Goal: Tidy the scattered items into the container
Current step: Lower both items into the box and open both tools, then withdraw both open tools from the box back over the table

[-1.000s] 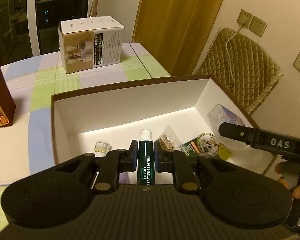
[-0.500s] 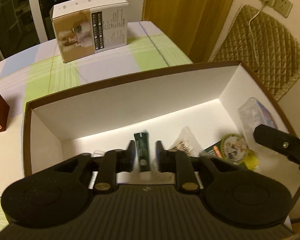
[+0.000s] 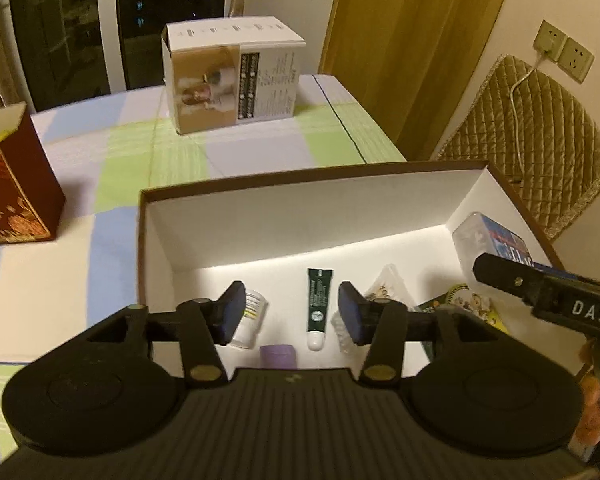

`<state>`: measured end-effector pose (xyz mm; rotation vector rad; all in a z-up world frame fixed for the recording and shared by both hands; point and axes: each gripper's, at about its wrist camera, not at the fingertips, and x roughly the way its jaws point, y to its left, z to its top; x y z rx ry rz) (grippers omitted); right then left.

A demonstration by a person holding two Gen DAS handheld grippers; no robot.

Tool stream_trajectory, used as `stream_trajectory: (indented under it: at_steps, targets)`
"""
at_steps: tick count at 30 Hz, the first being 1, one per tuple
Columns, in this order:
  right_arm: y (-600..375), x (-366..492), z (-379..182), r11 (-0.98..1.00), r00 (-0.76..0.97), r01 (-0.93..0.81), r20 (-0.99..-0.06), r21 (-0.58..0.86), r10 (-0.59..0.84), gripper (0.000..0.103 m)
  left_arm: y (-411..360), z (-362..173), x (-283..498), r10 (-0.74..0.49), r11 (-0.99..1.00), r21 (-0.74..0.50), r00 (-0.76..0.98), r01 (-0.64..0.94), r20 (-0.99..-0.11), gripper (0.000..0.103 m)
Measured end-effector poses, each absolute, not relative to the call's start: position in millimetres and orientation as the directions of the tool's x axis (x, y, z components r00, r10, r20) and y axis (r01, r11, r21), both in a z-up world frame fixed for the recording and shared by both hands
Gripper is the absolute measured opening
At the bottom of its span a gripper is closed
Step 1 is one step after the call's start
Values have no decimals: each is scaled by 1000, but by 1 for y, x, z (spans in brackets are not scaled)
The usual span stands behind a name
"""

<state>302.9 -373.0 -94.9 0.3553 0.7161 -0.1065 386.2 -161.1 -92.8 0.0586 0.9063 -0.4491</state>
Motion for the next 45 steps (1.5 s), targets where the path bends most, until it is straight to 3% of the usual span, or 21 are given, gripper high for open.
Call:
stream_trajectory:
  at_steps: [2,13,15,16,28,35,45]
  targets:
    - [-369,308,-95,948,745,202,-667,245,14,90,-159,-93,382,-349,907,-129,543,402,-764,59]
    - [-368,355,-111,984,713,135,-701,120,-12,90,-149,-100,378,-366,901,-147,534,407,-762,63]
    - [-368,359,-112,987,709,127,-705,96,-23,103,-149,-99,376,-367,900,-145,536,411,-760,64]
    - [-367,358,-111,989,718,117,-696,88,-23,103,-149,-98,376,-367,900,-144,537,412,-760,65]
    - [-369,300,-87,991,697,92,-717,93,3,103,-147,-87,356,-378,893,-153,522,422,-765,74]
    - [-360,265,-76,978,696,153,-718,143,-4,103,-143,-69,329,-373,898,-146,542,415,-753,84]
    - [-341,231,-59,985,719,150,-694,87,-49,103,-135,-51,291,-339,918,-134,564,373,-753,91]
